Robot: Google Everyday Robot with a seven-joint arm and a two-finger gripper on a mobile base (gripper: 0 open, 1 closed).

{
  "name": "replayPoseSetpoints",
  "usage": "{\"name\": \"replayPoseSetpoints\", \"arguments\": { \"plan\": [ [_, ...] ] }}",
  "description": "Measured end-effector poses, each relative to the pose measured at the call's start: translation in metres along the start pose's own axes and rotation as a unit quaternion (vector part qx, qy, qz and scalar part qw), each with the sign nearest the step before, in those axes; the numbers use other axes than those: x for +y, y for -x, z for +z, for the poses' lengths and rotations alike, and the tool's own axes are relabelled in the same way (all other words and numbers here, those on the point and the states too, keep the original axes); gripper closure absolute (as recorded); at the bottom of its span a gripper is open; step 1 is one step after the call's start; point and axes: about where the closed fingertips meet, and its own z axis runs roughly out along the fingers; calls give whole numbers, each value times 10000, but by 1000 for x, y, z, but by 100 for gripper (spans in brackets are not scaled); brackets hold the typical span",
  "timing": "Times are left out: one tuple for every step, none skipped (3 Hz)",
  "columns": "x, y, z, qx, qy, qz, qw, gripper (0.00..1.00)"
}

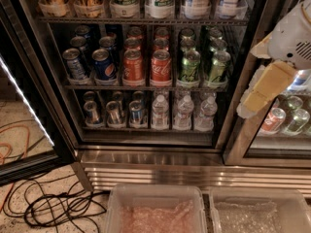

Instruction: Pick orange can from top shelf of fridge

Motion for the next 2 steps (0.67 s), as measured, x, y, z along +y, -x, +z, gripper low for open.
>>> {"name": "replayPoseSetpoints", "arguments": {
  "plan": [
    [23,35,22,-305,-32,233,9993,0],
    [19,89,54,-864,-124,436,9952,0]
  ]
}}
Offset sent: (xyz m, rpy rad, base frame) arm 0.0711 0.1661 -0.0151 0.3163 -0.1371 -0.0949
